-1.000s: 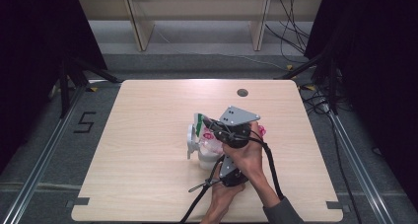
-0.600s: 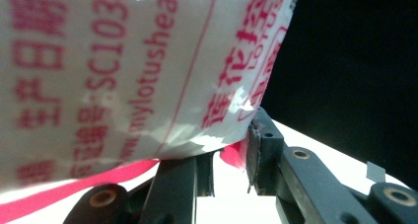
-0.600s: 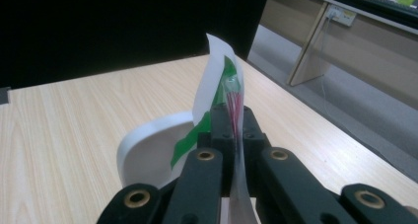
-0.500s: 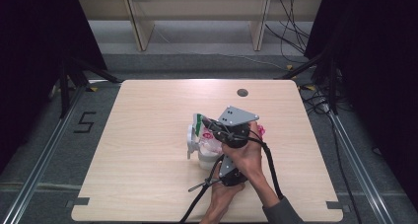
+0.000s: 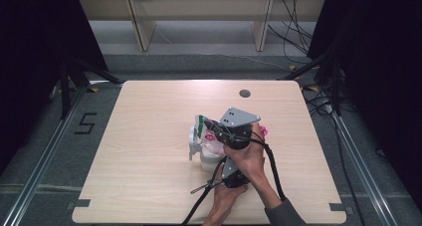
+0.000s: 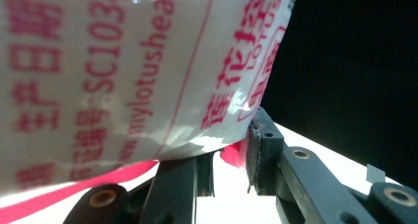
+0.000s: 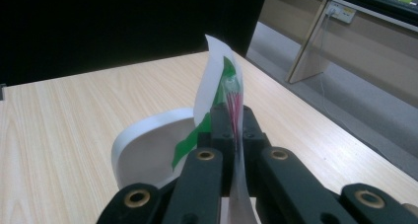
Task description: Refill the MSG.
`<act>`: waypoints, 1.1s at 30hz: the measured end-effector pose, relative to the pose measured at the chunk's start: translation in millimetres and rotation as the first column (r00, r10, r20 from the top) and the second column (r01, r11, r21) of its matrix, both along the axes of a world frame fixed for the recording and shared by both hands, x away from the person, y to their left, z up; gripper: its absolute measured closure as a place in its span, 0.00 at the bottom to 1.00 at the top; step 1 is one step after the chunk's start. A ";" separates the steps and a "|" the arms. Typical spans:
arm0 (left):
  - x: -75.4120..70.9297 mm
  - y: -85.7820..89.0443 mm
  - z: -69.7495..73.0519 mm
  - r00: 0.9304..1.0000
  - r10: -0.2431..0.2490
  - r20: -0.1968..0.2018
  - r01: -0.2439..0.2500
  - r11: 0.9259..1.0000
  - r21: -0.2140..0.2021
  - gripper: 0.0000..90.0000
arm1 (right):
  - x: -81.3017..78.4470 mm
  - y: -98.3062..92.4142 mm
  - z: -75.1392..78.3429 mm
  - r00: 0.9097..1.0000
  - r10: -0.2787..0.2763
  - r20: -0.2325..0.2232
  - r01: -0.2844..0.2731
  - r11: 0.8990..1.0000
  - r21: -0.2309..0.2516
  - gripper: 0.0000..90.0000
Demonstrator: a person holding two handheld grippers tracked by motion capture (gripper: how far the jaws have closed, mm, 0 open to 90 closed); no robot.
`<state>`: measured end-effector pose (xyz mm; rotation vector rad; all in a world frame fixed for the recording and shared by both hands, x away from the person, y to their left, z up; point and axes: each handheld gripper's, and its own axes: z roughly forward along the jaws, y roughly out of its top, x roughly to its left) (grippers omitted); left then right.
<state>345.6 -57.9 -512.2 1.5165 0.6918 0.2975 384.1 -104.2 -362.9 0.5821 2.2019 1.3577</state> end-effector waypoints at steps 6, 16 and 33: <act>2.3 0.7 0.5 1.000 -0.025 0.013 0.025 0.999 0.023 0.83 | -0.4 2.4 -0.1 1.000 0.003 -0.002 -0.003 1.000 0.000 1.00; 1.1 -0.2 1.2 1.000 0.003 -0.002 -0.004 1.000 -0.014 0.83 | 0.0 0.2 1.3 1.000 0.003 -0.021 -0.003 1.000 0.013 1.00; 0.6 0.1 0.4 1.000 0.002 -0.008 -0.002 1.000 -0.025 0.83 | 0.9 1.8 -0.7 1.000 -0.012 -0.014 0.012 1.000 0.019 1.00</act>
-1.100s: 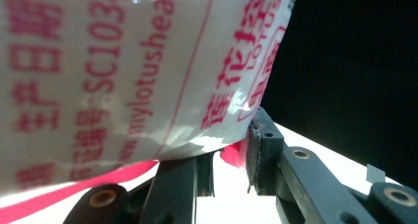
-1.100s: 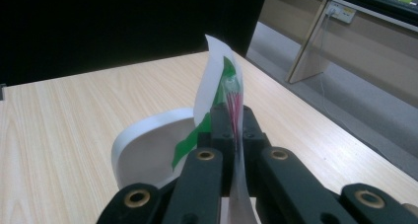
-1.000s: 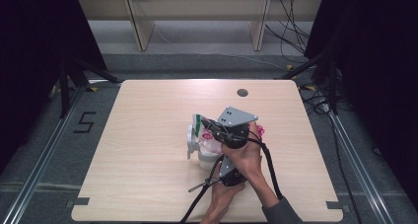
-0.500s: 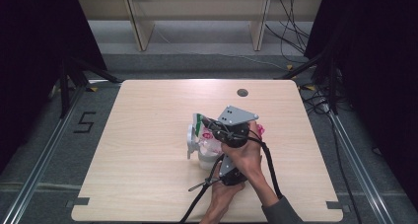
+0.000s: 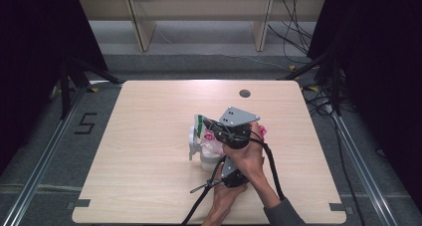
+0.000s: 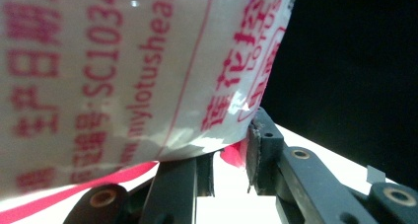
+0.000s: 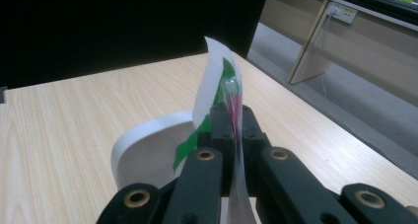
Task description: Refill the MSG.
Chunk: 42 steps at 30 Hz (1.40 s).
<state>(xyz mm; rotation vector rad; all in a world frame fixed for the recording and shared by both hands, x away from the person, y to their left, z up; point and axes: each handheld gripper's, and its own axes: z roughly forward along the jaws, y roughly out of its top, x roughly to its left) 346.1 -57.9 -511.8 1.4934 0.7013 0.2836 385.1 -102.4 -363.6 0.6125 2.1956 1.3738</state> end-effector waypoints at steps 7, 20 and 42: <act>2.1 1.0 0.1 1.000 -0.029 0.007 0.029 0.999 0.023 0.83 | 0.3 1.5 -0.5 1.000 0.017 0.003 -0.017 1.000 -0.013 1.00; 1.8 1.1 0.1 1.000 -0.031 0.006 0.031 0.999 0.027 0.83 | 0.7 1.1 0.3 1.000 0.021 0.009 -0.021 1.000 -0.016 1.00; 2.1 2.1 0.2 1.000 -0.028 0.005 0.028 1.000 0.015 0.83 | 0.6 2.3 -1.0 1.000 0.019 0.007 -0.019 1.000 -0.007 1.00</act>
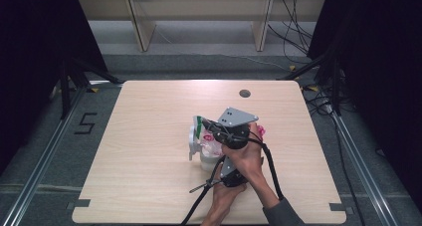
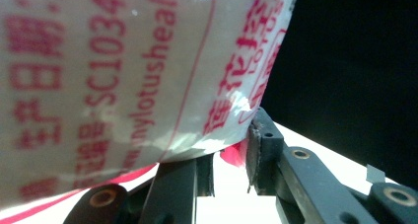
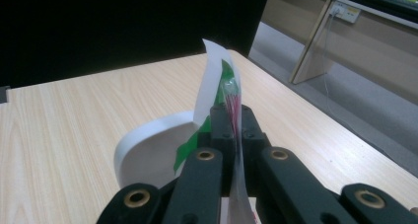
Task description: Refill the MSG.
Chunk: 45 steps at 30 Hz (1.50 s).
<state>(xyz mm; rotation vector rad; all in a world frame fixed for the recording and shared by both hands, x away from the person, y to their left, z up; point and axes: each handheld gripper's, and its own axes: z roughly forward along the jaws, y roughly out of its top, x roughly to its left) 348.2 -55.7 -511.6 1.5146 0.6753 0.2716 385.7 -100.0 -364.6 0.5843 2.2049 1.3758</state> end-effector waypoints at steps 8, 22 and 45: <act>0.2 0.0 0.6 1.000 0.000 -0.001 0.000 1.000 -0.003 0.84 | -1.1 -0.8 1.8 1.000 0.005 -0.013 -0.005 1.000 0.007 1.00; -0.6 -0.9 0.6 1.000 0.002 -0.002 -0.002 1.000 -0.008 0.84 | -1.0 -0.9 1.6 1.000 0.010 -0.013 -0.010 1.000 0.000 1.00; -0.3 0.5 -0.7 1.000 0.002 -0.002 -0.002 1.000 0.009 0.84 | 0.4 2.1 -2.6 1.000 0.006 -0.006 -0.006 1.000 -0.008 1.00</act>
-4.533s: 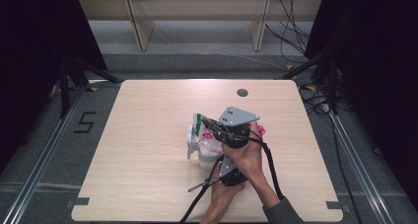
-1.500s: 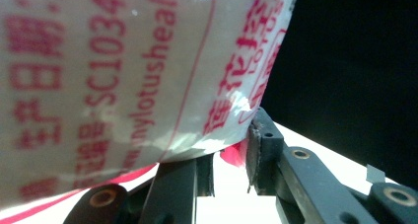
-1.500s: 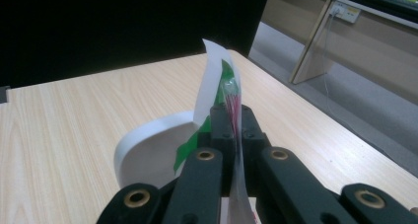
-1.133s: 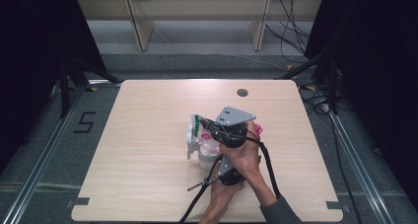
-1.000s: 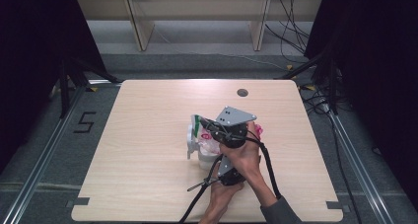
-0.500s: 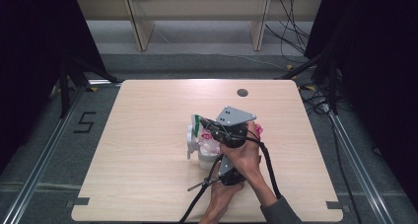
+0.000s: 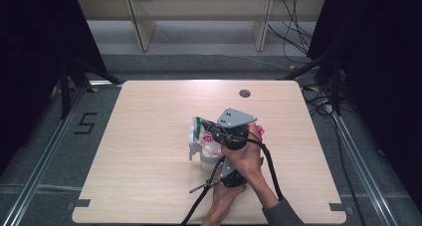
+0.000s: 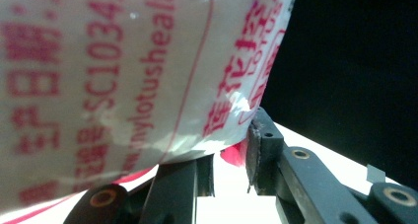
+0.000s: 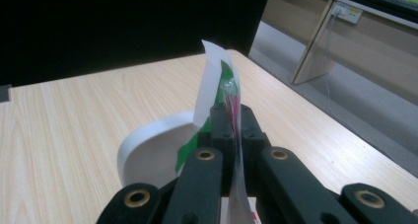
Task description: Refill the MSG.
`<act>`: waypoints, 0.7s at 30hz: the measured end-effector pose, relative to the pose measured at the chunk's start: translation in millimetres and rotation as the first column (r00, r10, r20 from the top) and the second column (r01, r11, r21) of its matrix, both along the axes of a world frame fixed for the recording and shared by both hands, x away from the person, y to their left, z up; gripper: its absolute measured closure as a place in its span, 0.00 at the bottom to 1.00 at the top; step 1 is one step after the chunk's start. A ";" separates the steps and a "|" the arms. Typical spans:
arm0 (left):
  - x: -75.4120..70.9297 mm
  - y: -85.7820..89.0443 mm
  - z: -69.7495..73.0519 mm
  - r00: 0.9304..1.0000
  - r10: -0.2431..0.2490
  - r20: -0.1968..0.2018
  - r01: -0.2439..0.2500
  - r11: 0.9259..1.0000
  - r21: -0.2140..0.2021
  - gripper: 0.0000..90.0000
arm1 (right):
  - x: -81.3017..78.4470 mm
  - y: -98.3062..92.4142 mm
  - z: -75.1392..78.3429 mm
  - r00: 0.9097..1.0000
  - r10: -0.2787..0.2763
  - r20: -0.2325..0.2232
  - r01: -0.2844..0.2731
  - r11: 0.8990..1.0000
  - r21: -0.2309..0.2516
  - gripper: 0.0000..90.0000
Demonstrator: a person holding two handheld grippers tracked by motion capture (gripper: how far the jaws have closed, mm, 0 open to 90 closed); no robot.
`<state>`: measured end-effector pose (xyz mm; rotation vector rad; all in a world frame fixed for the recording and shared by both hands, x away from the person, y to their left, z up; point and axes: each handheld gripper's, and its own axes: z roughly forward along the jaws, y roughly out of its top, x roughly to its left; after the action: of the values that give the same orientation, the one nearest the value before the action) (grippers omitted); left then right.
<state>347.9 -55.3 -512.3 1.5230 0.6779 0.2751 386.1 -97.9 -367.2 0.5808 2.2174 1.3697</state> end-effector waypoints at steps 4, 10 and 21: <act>0.2 -1.4 1.5 1.000 -0.002 0.001 0.002 1.000 -0.008 0.84 | -2.4 -1.4 2.2 1.000 -0.013 -0.009 0.013 1.000 0.019 1.00; 0.1 -0.2 0.7 1.000 0.000 0.007 0.000 1.000 -0.007 0.84 | -1.3 -0.7 1.2 1.000 0.000 0.001 0.000 1.000 0.009 1.00; 0.1 -1.3 -1.1 1.000 0.002 -0.001 -0.002 1.000 -0.002 0.83 | 0.0 -1.3 0.0 1.000 -0.004 -0.003 0.004 1.000 0.007 1.00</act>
<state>348.0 -56.5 -513.5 1.5209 0.6809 0.2752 386.1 -99.2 -367.2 0.5902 2.2129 1.3762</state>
